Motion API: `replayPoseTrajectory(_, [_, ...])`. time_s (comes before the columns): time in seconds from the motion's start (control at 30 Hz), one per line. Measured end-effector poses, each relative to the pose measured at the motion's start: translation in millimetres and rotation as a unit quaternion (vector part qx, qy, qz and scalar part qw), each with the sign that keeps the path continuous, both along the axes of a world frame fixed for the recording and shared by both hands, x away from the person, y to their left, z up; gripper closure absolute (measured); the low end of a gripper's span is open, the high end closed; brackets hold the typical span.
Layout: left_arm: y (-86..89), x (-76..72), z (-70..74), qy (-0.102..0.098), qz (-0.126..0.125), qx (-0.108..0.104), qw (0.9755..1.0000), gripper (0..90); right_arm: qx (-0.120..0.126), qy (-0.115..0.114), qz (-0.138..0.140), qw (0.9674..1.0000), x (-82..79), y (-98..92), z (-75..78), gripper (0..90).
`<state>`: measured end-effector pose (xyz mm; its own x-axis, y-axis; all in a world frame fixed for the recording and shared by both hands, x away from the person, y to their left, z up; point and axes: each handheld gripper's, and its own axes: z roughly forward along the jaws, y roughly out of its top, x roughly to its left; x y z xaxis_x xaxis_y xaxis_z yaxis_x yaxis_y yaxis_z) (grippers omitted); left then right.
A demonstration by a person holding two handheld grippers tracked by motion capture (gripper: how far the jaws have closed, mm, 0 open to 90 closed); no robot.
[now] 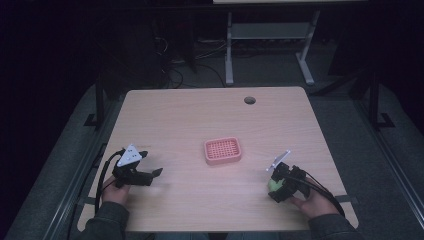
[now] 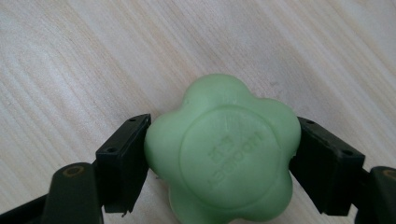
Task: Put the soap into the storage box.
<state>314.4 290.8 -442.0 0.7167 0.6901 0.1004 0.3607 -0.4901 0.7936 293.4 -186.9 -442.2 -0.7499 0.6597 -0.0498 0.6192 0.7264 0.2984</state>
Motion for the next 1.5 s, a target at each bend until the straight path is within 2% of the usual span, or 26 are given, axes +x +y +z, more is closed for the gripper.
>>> replayPoseTrajectory(0.4, [0.0,0.0,0.0,0.0,0.0,0.0,1.0,14.4,0.004,0.004,0.003,1.0,0.6,-1.4,0.7,25.2])
replayPoseTrajectory(0.53, [0.0,0.0,0.0,0.0,0.0,-0.001,1.0,14.4,0.011,0.012,0.009,0.9998,0.1,-3.3,2.0,25.3])
replayPoseTrajectory(0.67, [-0.1,0.1,-0.1,0.0,0.001,-0.002,1.0,14.4,0.02,0.001,0.007,0.9998,-1.6,-4.1,5.1,25.4])
replayPoseTrajectory(1.0, [-0.4,0.1,-0.2,-0.001,0.002,-0.006,1.0,14.4,0.012,-0.005,0.027,0.9995,5.1,7.2,20.3,25.4])
replayPoseTrajectory(1.23, [-0.9,0.2,-0.6,-0.005,0.007,-0.017,0.9998,14.4,0.012,-0.002,0.05,0.9987,23.3,22.5,31.9,25.4])
replayPoseTrajectory(1.5, [-1.0,0.3,-0.3,-0.003,0.006,-0.018,0.9998,14.4,0.011,0.002,0.066,0.9978,43.0,36.8,43.4,25.4])
